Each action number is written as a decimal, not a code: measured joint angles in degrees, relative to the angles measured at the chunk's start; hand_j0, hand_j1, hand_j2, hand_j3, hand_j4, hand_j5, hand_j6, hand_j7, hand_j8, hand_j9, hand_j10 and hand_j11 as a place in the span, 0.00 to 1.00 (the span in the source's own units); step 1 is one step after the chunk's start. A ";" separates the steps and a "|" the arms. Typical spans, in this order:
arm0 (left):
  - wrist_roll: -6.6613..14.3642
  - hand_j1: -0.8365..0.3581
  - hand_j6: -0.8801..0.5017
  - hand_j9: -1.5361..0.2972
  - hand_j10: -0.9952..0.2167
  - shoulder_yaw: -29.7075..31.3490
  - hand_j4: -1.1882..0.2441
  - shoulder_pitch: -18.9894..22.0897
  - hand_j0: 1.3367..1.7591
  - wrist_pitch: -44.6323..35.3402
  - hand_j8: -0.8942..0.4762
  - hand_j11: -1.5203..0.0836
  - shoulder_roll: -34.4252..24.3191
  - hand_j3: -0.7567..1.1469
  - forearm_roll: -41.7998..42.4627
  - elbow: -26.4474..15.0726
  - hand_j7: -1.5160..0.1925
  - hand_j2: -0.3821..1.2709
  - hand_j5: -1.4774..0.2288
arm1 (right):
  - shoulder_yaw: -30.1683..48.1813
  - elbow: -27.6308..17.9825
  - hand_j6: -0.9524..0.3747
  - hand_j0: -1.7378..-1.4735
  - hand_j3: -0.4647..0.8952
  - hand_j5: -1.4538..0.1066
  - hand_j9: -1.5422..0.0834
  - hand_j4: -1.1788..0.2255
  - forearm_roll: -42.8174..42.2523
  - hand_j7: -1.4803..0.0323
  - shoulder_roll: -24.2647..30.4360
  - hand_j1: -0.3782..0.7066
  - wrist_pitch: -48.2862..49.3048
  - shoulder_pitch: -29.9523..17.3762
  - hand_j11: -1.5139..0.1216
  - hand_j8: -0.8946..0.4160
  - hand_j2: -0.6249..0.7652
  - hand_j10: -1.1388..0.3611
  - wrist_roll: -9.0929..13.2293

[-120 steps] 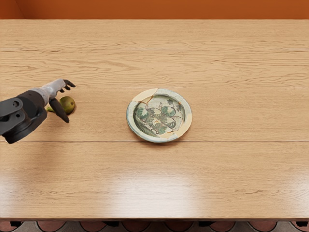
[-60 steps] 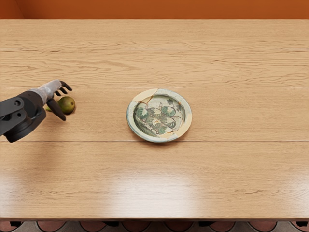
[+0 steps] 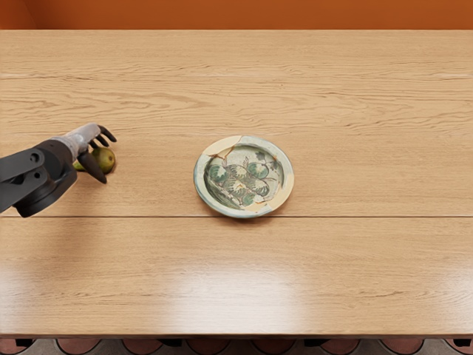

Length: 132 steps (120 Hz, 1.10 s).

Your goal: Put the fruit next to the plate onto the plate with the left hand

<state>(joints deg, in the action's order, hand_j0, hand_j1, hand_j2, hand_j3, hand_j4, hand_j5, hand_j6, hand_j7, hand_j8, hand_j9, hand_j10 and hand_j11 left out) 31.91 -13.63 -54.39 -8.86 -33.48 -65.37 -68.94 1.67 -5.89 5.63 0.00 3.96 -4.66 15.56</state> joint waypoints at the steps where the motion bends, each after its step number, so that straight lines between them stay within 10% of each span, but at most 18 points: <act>1: 0.00 0.63 0.37 0.58 0.52 0.00 0.57 -0.04 0.76 0.00 0.38 0.65 0.04 0.40 0.00 0.00 0.61 0.28 0.59 | 0.00 0.00 0.72 0.30 0.34 0.93 0.95 0.84 0.00 0.98 0.00 0.03 0.00 0.00 0.93 0.68 0.45 0.76 0.00; 132: 0.07 0.51 0.27 0.47 0.41 -0.08 0.47 -0.27 0.76 0.62 0.28 0.53 -0.01 0.40 -0.10 1.51 0.50 0.34 0.48 | 0.09 0.00 0.72 0.30 0.34 0.93 0.95 0.84 0.08 0.98 0.00 0.03 0.00 0.00 0.93 0.68 0.45 0.76 0.00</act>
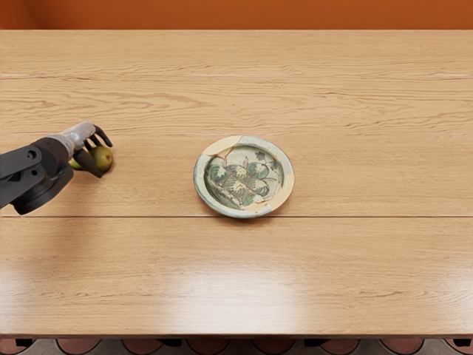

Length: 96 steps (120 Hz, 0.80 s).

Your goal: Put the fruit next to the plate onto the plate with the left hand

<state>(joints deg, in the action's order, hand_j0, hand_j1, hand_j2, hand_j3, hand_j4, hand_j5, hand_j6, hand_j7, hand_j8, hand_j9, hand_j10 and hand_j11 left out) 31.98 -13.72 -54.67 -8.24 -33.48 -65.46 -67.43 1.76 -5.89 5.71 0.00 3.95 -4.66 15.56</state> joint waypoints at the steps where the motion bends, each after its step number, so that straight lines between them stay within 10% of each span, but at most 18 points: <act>1: 0.00 0.51 0.27 0.47 0.41 0.00 0.47 0.00 0.76 0.01 0.28 0.53 0.00 0.40 0.01 0.01 0.50 0.34 0.48 | 0.00 0.00 0.72 0.30 0.34 0.93 0.95 0.84 0.00 0.98 0.00 0.03 0.00 0.00 0.93 0.68 0.45 0.76 0.00; 96: 0.01 0.50 0.29 0.40 0.36 -0.09 0.38 -0.64 0.75 2.05 0.28 0.44 -0.09 0.40 0.73 0.15 0.42 0.43 0.41 | 0.00 0.00 0.72 0.30 0.34 0.93 0.95 0.84 0.00 0.98 0.00 0.03 -0.01 0.35 0.93 0.68 0.45 0.76 0.00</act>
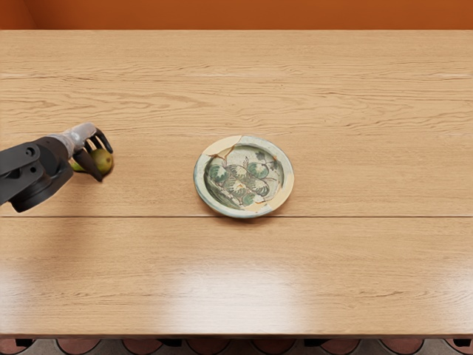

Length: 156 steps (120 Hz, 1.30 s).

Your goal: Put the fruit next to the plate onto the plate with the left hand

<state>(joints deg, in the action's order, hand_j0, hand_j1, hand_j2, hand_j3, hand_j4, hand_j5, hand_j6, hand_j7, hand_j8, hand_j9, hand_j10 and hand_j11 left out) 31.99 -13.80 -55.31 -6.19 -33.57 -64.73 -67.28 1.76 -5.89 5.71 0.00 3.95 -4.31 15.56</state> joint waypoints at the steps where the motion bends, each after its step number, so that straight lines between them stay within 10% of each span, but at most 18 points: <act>1: 0.00 0.50 0.28 0.39 0.36 0.00 0.38 -0.03 0.75 0.01 0.28 0.43 0.00 0.40 0.02 0.00 0.42 0.43 0.40 | 0.00 0.00 0.72 0.30 0.34 0.93 0.95 0.84 0.00 0.98 0.00 0.03 0.00 0.00 0.93 0.68 0.45 0.76 0.00; 156: 0.15 0.45 0.29 0.35 0.30 -4.32 0.39 -9.56 0.76 14.82 0.27 0.39 -0.91 0.40 9.89 -6.47 0.36 0.56 0.33 | -0.08 0.00 0.72 0.30 0.34 0.93 0.95 0.84 0.00 0.98 0.00 0.03 0.01 0.00 0.93 0.68 0.45 0.76 0.00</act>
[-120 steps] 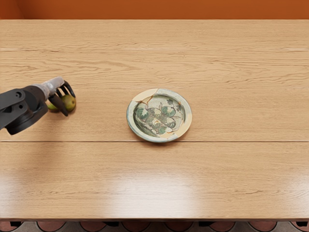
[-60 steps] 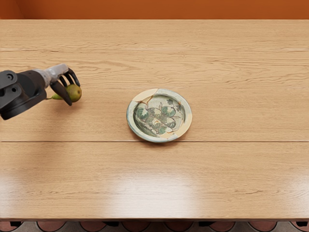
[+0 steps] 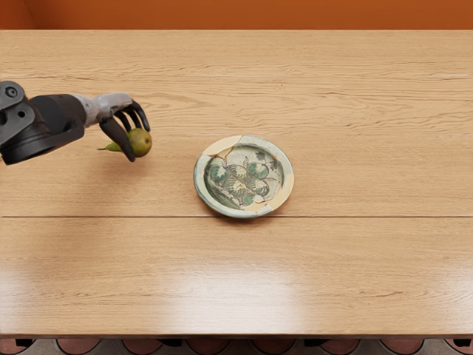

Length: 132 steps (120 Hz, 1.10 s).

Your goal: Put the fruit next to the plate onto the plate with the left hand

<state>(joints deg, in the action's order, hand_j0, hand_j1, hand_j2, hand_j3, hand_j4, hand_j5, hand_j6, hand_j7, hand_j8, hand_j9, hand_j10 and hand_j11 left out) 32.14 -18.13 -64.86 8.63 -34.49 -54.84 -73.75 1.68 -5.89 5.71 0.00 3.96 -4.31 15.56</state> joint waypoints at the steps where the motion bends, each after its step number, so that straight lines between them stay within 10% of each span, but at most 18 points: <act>1: 0.00 0.45 0.30 0.35 0.30 -0.12 0.39 0.00 0.76 0.18 0.27 0.39 0.09 0.40 0.11 -0.02 0.36 0.57 0.33 | 0.00 0.00 0.72 0.30 0.34 0.93 0.95 0.84 0.00 0.98 0.00 0.03 0.00 0.00 0.93 0.68 0.45 0.76 0.00; 132: 2.82 0.38 0.31 0.32 0.29 -2.21 0.40 -5.67 0.75 5.68 0.28 0.35 13.73 0.40 5.95 -0.03 0.32 0.69 0.28 | 0.00 0.00 0.72 0.30 0.34 0.93 0.95 0.84 -0.09 0.98 0.00 0.03 0.00 0.00 0.93 0.68 0.45 0.76 0.00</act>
<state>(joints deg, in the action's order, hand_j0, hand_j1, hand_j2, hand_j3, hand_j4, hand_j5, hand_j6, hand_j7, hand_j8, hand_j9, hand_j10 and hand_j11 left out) 34.96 -20.34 -70.53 14.32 -20.75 -48.90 -73.78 1.67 -5.89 5.63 0.00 3.96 -4.31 15.56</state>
